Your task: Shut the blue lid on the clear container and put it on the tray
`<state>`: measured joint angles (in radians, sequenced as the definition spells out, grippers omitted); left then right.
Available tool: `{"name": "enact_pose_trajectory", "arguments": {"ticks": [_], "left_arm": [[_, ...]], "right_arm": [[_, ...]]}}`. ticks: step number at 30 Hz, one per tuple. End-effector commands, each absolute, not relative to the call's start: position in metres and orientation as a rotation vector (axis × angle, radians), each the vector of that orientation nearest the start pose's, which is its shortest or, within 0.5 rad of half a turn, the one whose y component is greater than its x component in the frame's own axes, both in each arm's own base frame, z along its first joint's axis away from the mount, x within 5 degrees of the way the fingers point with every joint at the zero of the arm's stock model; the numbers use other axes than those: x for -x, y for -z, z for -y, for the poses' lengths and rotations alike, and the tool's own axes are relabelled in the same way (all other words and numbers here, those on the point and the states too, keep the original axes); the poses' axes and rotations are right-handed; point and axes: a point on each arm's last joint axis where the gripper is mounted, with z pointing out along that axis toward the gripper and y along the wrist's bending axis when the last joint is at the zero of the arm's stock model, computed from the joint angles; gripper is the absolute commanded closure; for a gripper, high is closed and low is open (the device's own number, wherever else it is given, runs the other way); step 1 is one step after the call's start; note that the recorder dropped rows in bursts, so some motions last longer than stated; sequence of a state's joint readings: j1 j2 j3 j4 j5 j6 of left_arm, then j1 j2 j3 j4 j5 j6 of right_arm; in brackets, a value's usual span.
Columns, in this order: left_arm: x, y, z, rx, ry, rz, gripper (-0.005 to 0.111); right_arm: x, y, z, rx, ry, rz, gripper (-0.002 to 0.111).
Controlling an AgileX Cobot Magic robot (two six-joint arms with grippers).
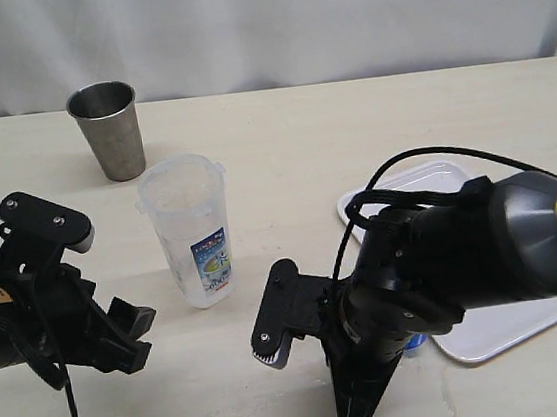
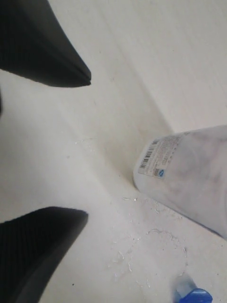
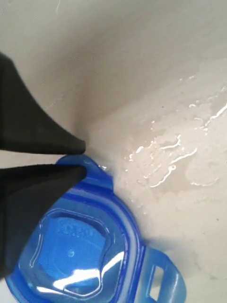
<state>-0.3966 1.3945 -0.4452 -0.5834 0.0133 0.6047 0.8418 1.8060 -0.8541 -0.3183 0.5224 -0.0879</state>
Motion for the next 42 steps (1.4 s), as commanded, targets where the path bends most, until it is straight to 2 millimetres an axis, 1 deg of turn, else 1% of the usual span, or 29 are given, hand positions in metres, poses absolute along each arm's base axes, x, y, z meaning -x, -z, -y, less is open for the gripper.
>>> {"name": "enact_pose_trajectory", "arguments": {"ticks": [1,5,11,18,20,22,24,27,29,30,32,33,35,37,38,41,42], "left_arm": [[-0.208,-0.163,0.087,-0.498,0.175,-2.393,0.040],[-0.208,-0.163,0.087,-0.498,0.175,-2.393,0.040],[-0.208,-0.163,0.087,-0.498,0.175,-2.393,0.040],[-0.208,-0.163,0.087,-0.498,0.175,-2.393,0.040],[-0.208,-0.163,0.087,-0.498,0.175,-2.393,0.040],[-0.208,-0.163,0.087,-0.499,0.176,-2.394,0.040],[-0.208,-0.163,0.087,-0.496,0.177,-2.395,0.040],[-0.208,-0.163,0.087,-0.496,0.177,-2.395,0.040],[-0.208,-0.163,0.087,-0.499,0.177,-2.396,0.040],[-0.208,-0.163,0.087,-0.500,0.178,-2.398,0.040],[-0.208,-0.163,0.087,-0.504,0.178,-2.399,0.040],[-0.208,-0.163,0.087,-0.504,0.178,-2.399,0.040],[-0.208,-0.163,0.087,-0.504,0.178,-2.399,0.040],[-0.208,-0.163,0.087,-0.504,0.178,-2.399,0.040],[-0.208,-0.163,0.087,-0.504,0.178,-2.399,0.040],[-0.208,-0.163,0.087,-0.504,0.178,-2.399,0.040],[-0.208,-0.163,0.087,-0.504,0.178,-2.399,0.040]], "right_arm": [[-0.212,-0.131,-0.214,1.634,0.154,-2.378,0.104],[-0.211,-0.140,-0.213,1.616,0.150,-2.371,0.104],[-0.213,-0.163,-0.215,1.564,0.130,-2.345,0.104],[-0.215,-0.179,-0.215,1.551,0.143,-2.341,0.104],[-0.214,-0.186,-0.216,1.518,0.115,-2.352,0.104],[-0.210,-0.188,-0.218,1.468,0.038,-2.400,0.104],[-0.204,-0.185,-0.218,1.503,-0.014,-2.441,0.099],[-0.199,-0.179,-0.218,1.531,-0.046,-2.502,0.082],[-0.199,-0.175,-0.218,1.531,-0.035,-2.529,0.073],[-0.200,-0.173,-0.217,1.484,-0.028,-2.561,0.071],[-0.209,-0.172,-0.206,1.205,0.024,-2.707,0.072],[-0.215,-0.172,-0.197,1.073,0.051,-2.783,0.072],[-0.225,-0.171,-0.178,0.899,0.049,-2.908,0.072],[-0.230,-0.171,-0.165,0.788,-0.069,-3.009,0.072],[-0.231,-0.170,-0.162,0.743,-0.175,-3.040,0.072],[-0.232,-0.166,-0.160,0.609,-0.520,-3.044,0.072],[-0.231,-0.163,-0.158,0.579,-0.592,-3.040,0.072]]}}
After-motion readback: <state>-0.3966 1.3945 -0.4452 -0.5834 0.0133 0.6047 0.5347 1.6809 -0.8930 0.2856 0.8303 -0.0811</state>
